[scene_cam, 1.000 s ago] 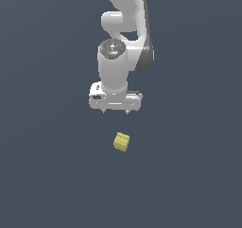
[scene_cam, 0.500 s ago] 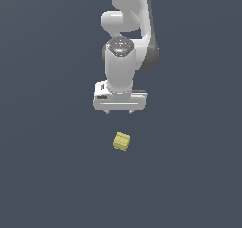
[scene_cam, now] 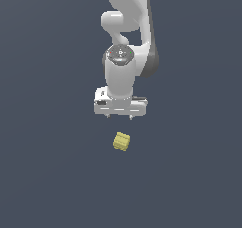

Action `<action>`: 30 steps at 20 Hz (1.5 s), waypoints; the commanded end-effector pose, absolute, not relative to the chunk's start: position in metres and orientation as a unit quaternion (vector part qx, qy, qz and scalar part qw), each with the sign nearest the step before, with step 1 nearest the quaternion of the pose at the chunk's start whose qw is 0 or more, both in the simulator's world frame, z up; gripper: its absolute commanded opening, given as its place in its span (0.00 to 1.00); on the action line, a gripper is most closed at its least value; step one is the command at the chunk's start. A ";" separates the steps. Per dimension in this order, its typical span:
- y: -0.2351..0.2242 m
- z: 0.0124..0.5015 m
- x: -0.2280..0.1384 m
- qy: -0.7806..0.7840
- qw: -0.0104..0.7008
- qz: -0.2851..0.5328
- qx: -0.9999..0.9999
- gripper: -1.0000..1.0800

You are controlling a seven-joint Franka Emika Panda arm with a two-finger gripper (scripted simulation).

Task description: Pick up the object and move it to a goal position.

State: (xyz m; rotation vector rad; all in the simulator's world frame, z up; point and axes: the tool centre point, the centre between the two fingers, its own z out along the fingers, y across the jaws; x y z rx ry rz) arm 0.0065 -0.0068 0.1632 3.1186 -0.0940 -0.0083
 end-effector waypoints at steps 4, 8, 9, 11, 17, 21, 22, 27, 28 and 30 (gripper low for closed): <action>-0.004 0.141 0.027 -0.081 0.007 -0.002 0.997 0.96; -0.001 0.121 0.043 -0.125 0.004 -0.001 0.992 0.96; 0.000 0.116 0.046 -0.134 0.003 -0.001 0.991 0.96; 0.001 0.108 0.051 -0.150 0.002 -0.001 0.989 0.96; 0.003 0.093 0.061 -0.180 0.000 0.000 0.984 0.96; 0.004 0.090 0.063 -0.186 0.000 0.000 0.983 0.96; 0.004 0.090 0.062 -0.184 0.000 -0.001 0.983 0.96; 0.004 0.081 0.062 -0.184 0.000 0.000 0.983 0.96; 0.004 0.077 0.062 -0.184 0.000 0.000 0.983 0.96; 0.004 0.066 0.062 -0.185 0.000 0.000 0.983 0.96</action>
